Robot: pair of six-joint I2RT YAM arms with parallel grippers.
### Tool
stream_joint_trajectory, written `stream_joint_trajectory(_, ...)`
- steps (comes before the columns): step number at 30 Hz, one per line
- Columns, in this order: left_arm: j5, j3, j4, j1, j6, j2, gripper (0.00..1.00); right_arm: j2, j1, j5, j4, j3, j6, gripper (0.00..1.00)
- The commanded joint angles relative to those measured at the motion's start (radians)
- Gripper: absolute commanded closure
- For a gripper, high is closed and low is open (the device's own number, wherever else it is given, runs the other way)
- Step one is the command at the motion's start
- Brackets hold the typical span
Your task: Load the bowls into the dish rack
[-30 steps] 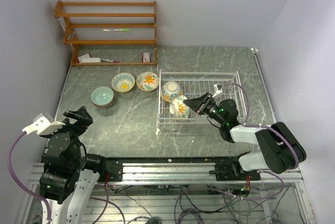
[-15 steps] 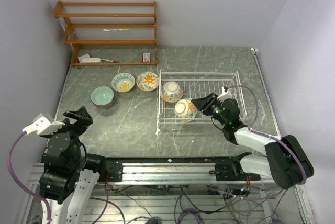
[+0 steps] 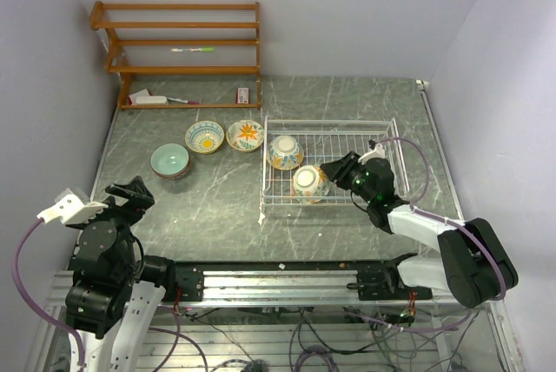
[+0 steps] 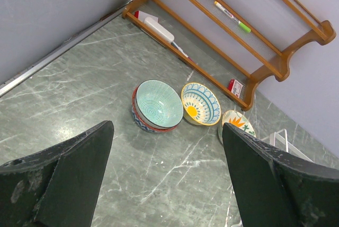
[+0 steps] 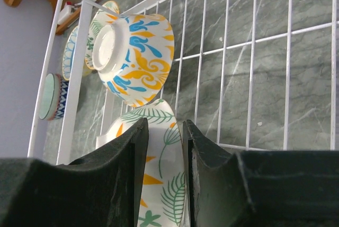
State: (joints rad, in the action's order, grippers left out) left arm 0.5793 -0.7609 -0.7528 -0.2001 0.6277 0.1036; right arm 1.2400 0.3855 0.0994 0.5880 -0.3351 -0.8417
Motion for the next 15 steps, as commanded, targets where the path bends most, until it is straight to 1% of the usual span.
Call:
stream_joint_trajectory(1, 0.002, -0.023, 0.021, -0.002, -0.008, -0.004, 0.05, 0.036, 0.009, 0.032, -0.08, -0.021, 0.032, 0.68)
stream_joint_trajectory(15, 0.001, -0.023, 0.021, -0.002, -0.008, -0.006, 0.05, 0.056, 0.009, -0.01, -0.17, -0.072, 0.077, 0.68)
